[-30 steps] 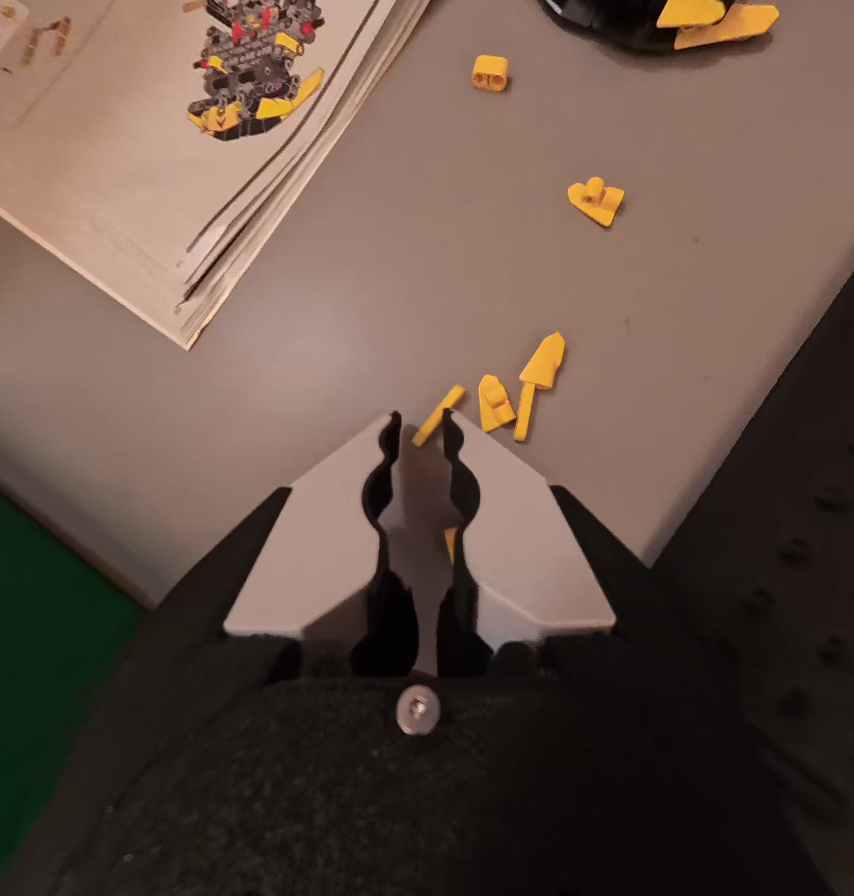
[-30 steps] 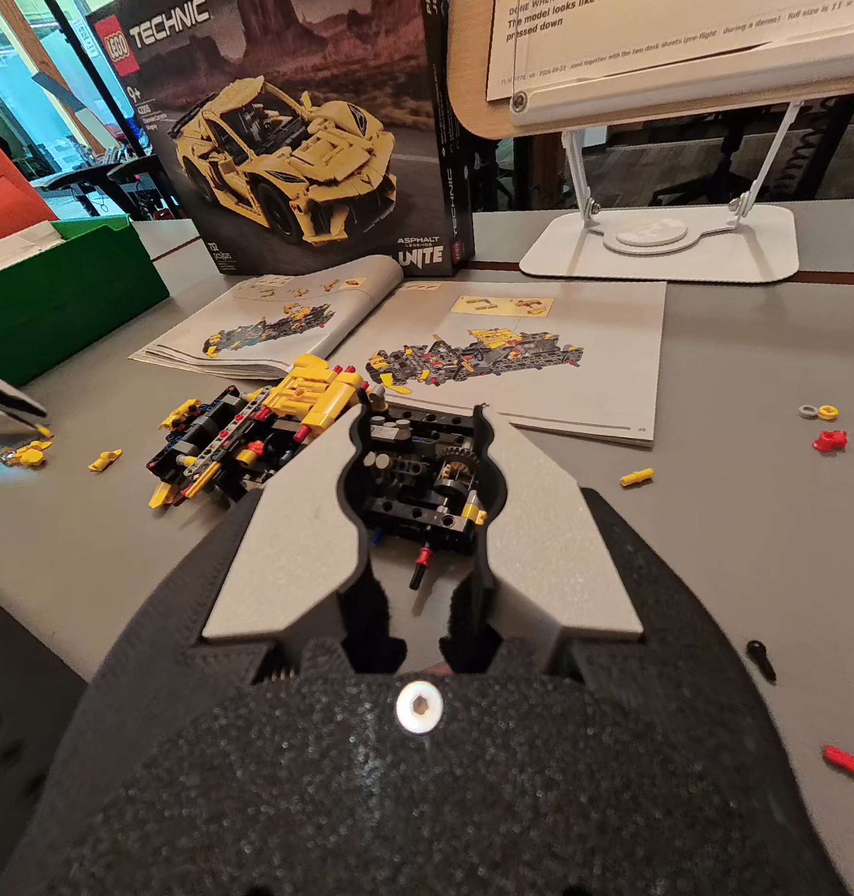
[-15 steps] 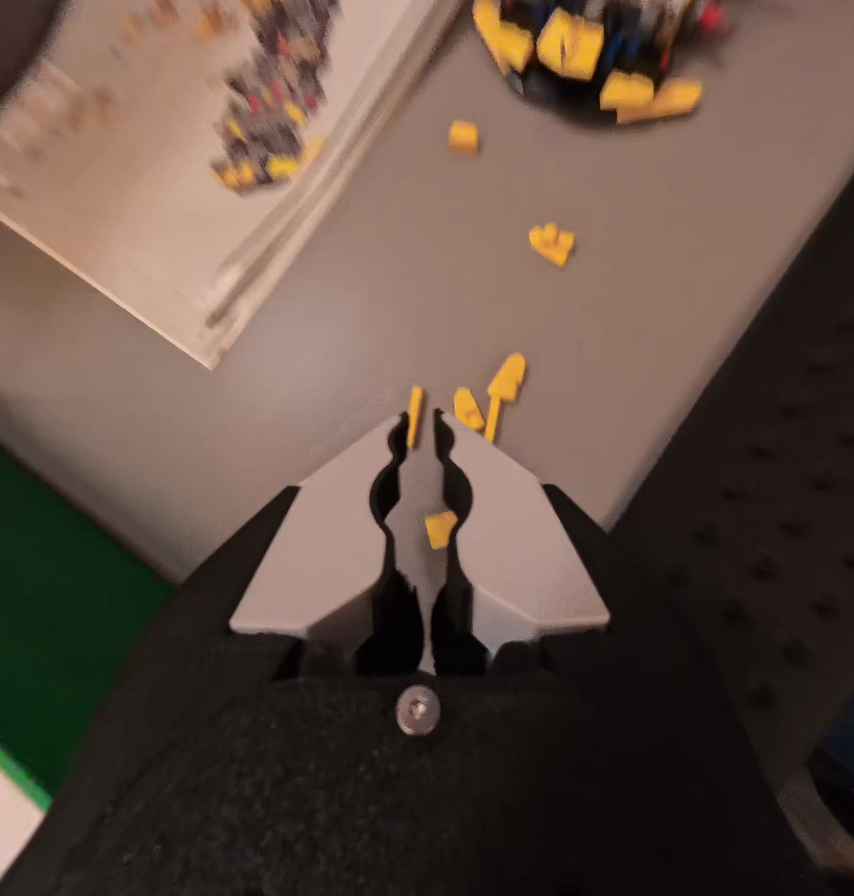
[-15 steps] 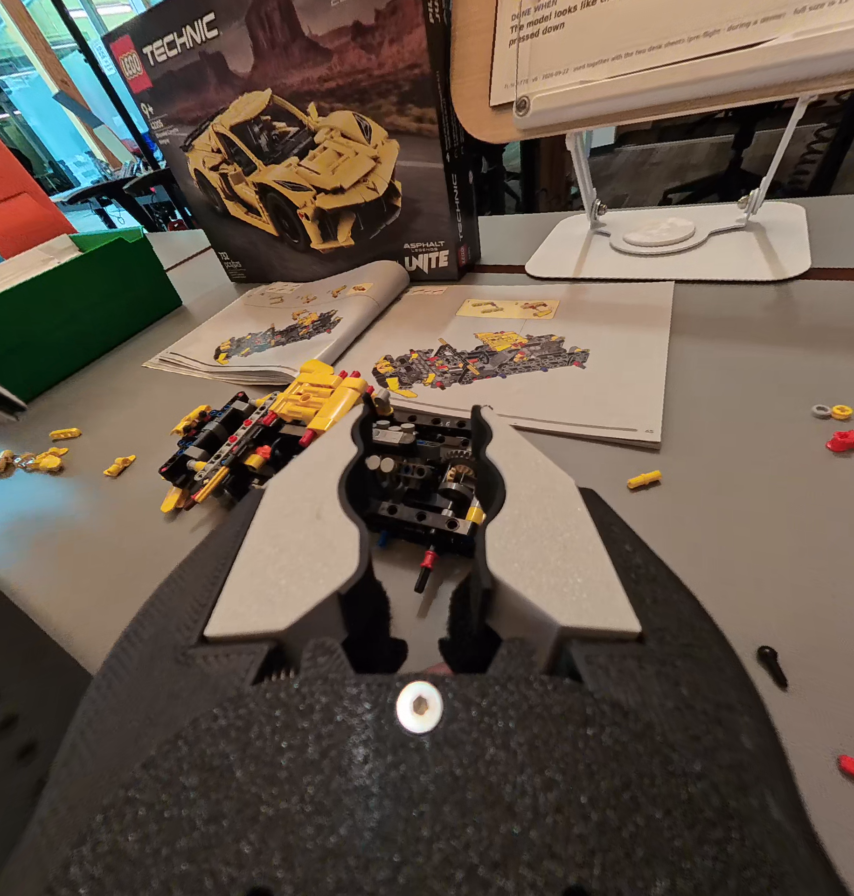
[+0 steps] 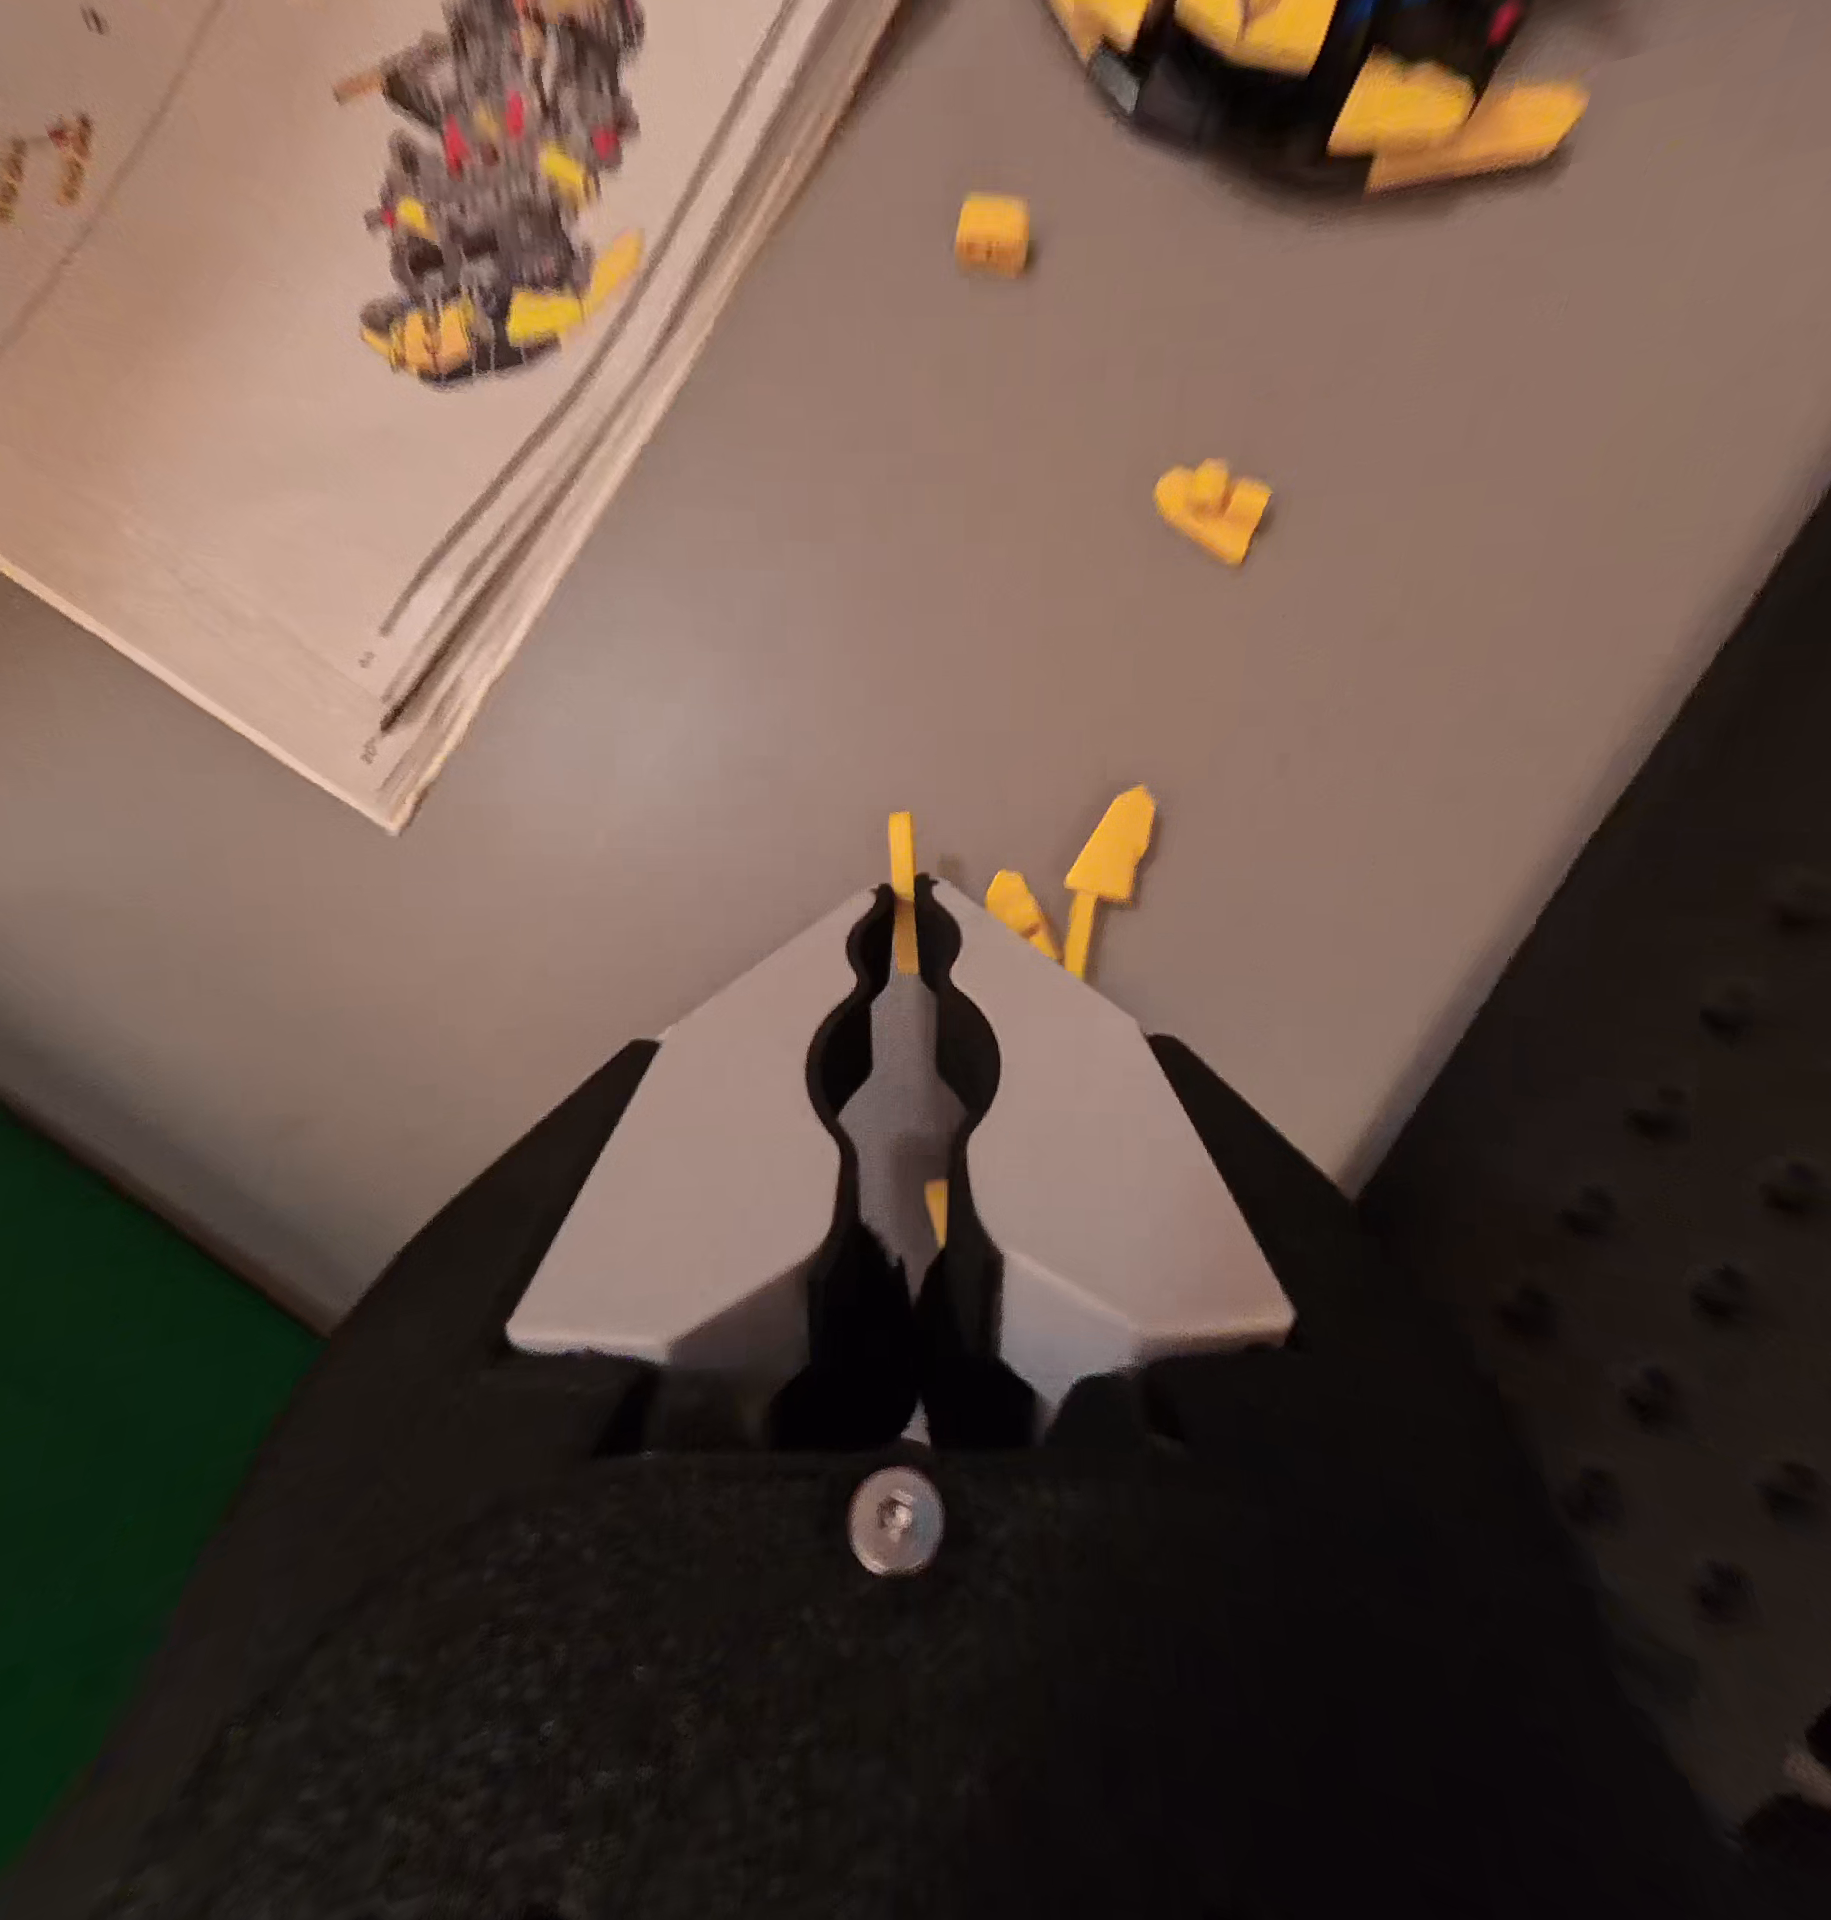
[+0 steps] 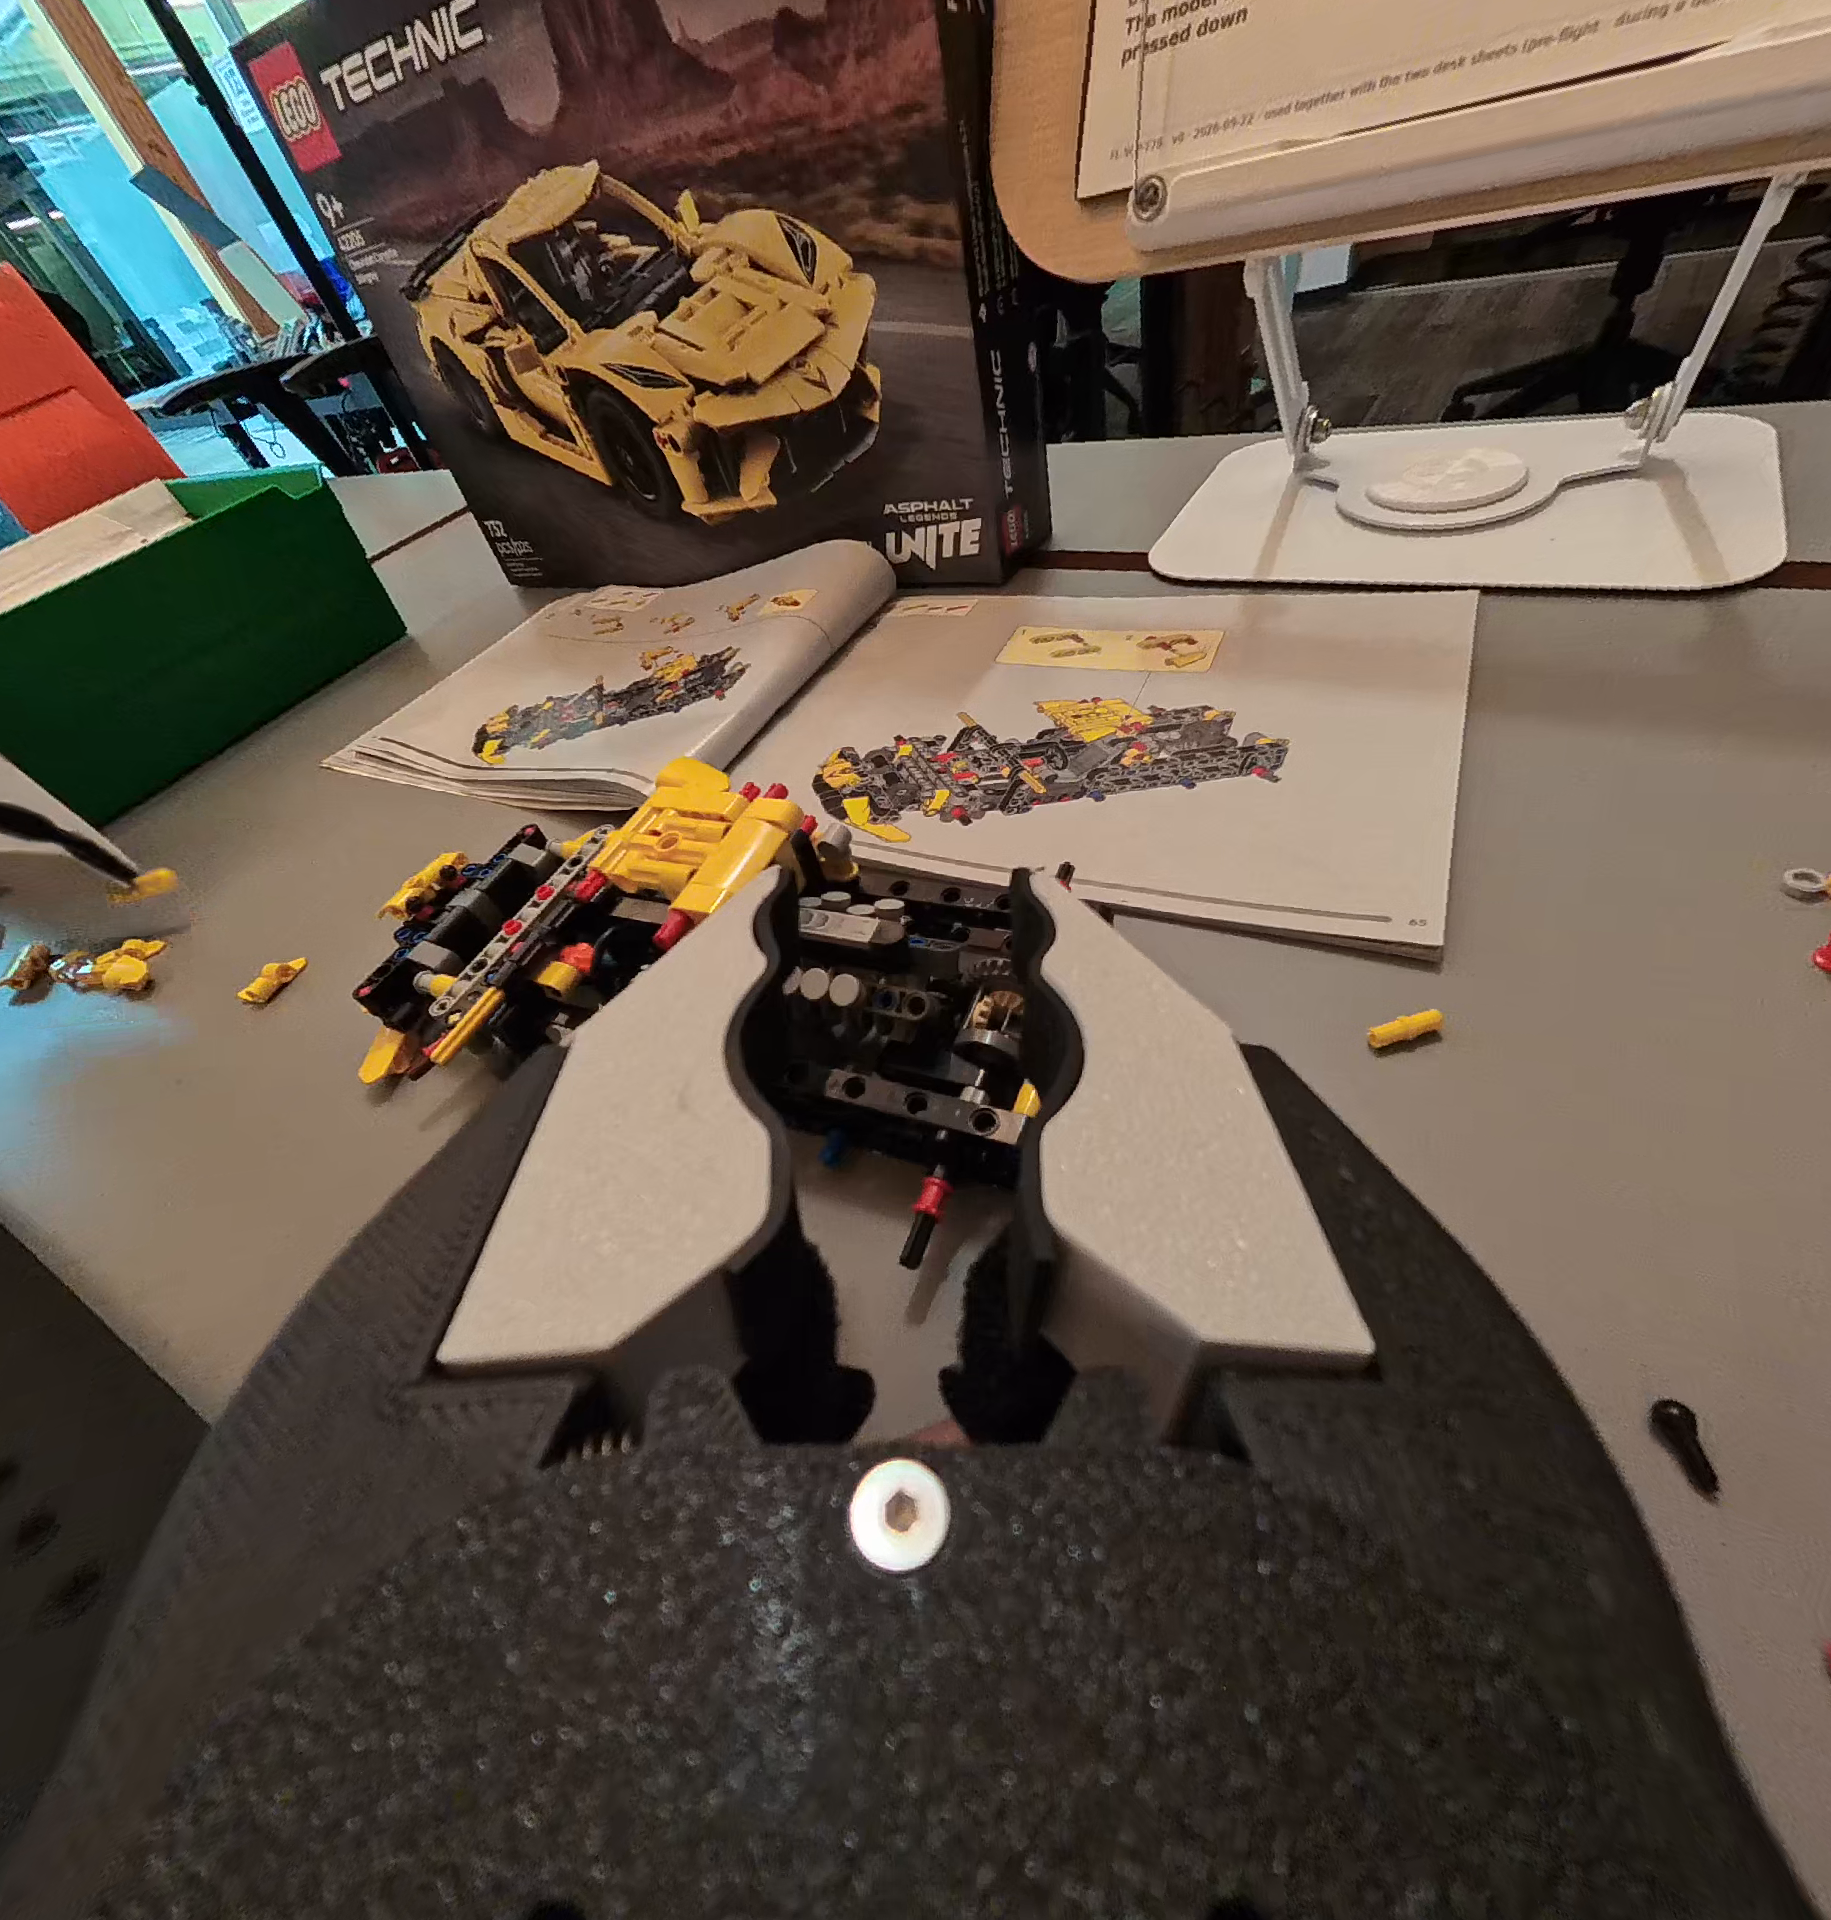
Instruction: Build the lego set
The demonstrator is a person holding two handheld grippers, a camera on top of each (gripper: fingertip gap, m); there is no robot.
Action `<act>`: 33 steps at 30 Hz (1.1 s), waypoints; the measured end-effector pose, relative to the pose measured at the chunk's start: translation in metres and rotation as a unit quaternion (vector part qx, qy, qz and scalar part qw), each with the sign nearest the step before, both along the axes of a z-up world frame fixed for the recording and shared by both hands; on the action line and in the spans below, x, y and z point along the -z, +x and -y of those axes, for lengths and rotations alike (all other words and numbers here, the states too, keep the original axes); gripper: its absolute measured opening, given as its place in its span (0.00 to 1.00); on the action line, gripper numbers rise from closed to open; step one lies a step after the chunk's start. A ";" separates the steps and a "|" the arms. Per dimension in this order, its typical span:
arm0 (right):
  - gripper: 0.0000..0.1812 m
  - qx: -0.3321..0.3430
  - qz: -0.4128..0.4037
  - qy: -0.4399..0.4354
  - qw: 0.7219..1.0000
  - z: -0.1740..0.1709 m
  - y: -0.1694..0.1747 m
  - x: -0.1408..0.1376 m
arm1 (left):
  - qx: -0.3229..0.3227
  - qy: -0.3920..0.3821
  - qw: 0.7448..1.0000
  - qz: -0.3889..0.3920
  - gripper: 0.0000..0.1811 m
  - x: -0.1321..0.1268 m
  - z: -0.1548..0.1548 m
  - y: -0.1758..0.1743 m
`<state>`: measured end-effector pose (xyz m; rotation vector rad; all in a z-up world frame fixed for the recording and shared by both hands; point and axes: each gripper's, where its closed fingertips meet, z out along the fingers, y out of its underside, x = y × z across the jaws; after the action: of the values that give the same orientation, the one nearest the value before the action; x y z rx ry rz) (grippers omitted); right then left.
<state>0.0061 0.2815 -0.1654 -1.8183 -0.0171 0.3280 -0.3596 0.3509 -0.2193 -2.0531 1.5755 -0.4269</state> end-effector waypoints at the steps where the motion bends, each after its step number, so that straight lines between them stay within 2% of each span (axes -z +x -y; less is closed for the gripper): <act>1: 0.22 -0.001 0.001 -0.001 1.000 0.000 0.000 0.000 | 0.005 -0.004 1.000 0.027 0.02 -0.009 0.004 0.010; 4: 0.22 -0.002 0.003 -0.003 1.000 -0.001 -0.001 0.001 | 0.052 -0.027 0.991 0.117 0.02 -0.036 0.037 0.064; 7: 0.21 -0.001 0.002 -0.003 1.000 -0.001 -0.001 0.001 | 0.104 -0.059 0.976 0.184 0.02 -0.051 0.082 0.140; 11: 0.21 0.000 -0.001 0.000 1.000 0.000 0.000 -0.001 | 0.147 -0.076 0.976 0.144 0.02 -0.022 0.126 0.220; 13: 0.21 0.001 -0.003 0.002 1.000 0.000 0.001 -0.001 | 0.163 -0.055 0.981 0.089 0.02 -0.002 0.132 0.233; 16: 0.21 -0.001 -0.006 0.002 1.000 0.000 0.001 -0.002 | 0.173 -0.041 0.982 0.062 0.02 0.009 0.138 0.238; 22: 0.21 -0.006 -0.004 -0.001 1.000 0.000 -0.001 -0.001 | 0.158 -0.042 0.985 0.052 0.05 0.020 0.136 0.237; 24: 0.21 -0.006 -0.006 0.000 1.000 0.000 0.000 -0.002 | 0.146 -0.042 0.985 0.076 0.15 0.007 0.133 0.231; 25: 0.21 -0.005 -0.009 0.001 1.000 0.000 0.000 -0.002 | 0.134 -0.038 0.986 0.092 0.15 -0.002 0.127 0.221; 27: 0.21 -0.005 -0.012 0.002 1.000 0.001 0.001 -0.002 | 0.084 -0.024 0.989 0.120 0.15 -0.021 0.103 0.187; 29: 0.21 -0.005 -0.011 0.005 1.000 0.001 0.000 -0.003 | 0.024 -0.014 0.992 0.122 0.15 -0.028 0.077 0.134; 31: 0.21 -0.009 -0.009 0.001 1.000 0.000 -0.002 -0.002 | -0.041 0.003 0.995 0.089 0.15 -0.021 0.052 0.074; 33: 0.21 -0.015 -0.007 -0.006 1.000 0.000 -0.004 0.000 | -0.068 -0.007 0.996 0.055 0.15 -0.008 0.047 0.029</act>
<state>0.0016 0.2819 -0.1657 -1.8281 -0.0322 0.3628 -0.3307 0.3038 -0.2112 -2.0939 1.3633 -0.4938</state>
